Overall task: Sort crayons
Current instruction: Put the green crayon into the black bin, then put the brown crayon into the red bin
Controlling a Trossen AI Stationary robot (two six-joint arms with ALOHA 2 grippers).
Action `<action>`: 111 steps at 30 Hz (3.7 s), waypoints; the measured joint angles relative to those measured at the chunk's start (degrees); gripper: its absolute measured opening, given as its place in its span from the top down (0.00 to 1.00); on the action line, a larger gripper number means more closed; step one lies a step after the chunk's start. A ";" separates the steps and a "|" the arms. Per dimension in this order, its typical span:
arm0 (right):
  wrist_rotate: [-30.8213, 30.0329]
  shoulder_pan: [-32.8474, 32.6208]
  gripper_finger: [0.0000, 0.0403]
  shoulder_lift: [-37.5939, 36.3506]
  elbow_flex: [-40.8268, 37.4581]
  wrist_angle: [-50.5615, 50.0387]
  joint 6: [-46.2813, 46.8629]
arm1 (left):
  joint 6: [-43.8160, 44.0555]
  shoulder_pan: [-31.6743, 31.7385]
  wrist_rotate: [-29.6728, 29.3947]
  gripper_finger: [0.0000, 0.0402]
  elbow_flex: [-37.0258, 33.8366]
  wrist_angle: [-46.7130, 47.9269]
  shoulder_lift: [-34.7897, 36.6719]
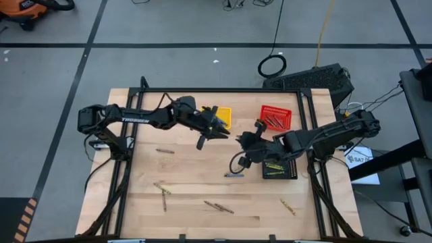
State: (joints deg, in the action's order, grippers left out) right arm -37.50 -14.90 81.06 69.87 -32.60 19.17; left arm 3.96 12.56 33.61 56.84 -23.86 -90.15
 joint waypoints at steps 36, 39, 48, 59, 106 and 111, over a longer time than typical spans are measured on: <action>24.46 9.17 0.99 -0.07 0.00 -37.43 17.32 | -6.27 -3.76 1.75 0.81 0.00 19.82 0.02; 25.51 7.30 0.99 -0.07 0.00 -39.30 19.96 | -6.26 -4.15 1.75 0.81 -0.01 21.79 0.04; 27.52 0.53 0.99 -0.07 -0.19 -42.44 27.58 | -6.36 -6.10 1.75 0.81 -0.01 25.39 0.06; 32.28 -5.32 0.99 -0.09 -11.99 -38.85 35.26 | -6.42 -8.25 1.68 0.81 0.00 33.26 0.07; 39.01 -7.71 0.76 -0.04 -18.84 -30.14 30.67 | -5.85 -15.37 -7.56 0.81 0.00 60.34 0.07; 38.93 -7.69 0.77 -0.04 -18.84 -25.89 29.46 | -5.86 -16.12 -8.79 0.81 -0.02 60.89 0.07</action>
State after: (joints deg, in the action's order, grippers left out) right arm 1.43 -22.59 81.01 51.03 -58.49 48.63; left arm -1.89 -3.56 24.82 56.82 37.03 -90.08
